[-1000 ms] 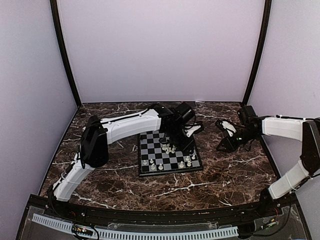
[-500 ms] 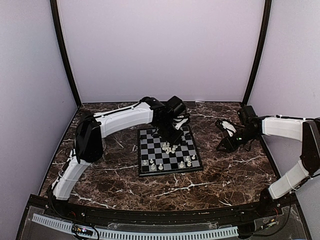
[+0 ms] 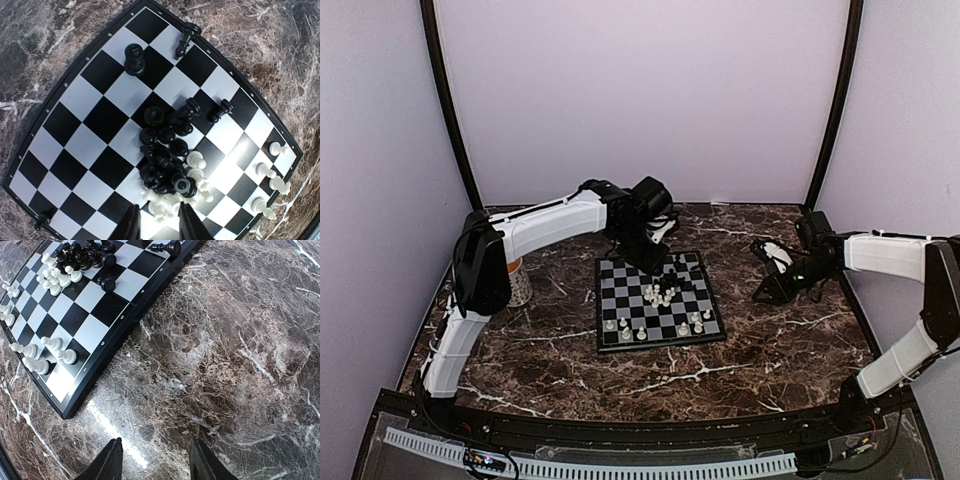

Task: Set up the chess pieces on the board
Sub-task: Pick up the king from the chessboard.

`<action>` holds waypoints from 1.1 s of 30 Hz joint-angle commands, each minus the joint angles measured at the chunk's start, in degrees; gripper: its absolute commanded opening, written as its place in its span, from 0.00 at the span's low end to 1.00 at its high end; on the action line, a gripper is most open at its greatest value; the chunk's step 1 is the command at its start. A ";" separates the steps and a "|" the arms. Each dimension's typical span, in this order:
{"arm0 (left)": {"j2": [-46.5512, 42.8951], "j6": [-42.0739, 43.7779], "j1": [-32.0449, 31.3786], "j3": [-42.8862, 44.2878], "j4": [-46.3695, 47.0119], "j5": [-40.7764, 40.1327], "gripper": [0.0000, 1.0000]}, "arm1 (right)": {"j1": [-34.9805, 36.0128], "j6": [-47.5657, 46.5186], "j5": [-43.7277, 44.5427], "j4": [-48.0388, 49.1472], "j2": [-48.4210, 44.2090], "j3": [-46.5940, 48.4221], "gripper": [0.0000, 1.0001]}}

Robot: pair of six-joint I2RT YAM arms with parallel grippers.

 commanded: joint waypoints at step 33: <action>0.92 0.76 -0.16 -1.80 -0.78 8.00 0.25 | -0.25 -0.52 -0.63 -0.07 0.12 0.46 0.47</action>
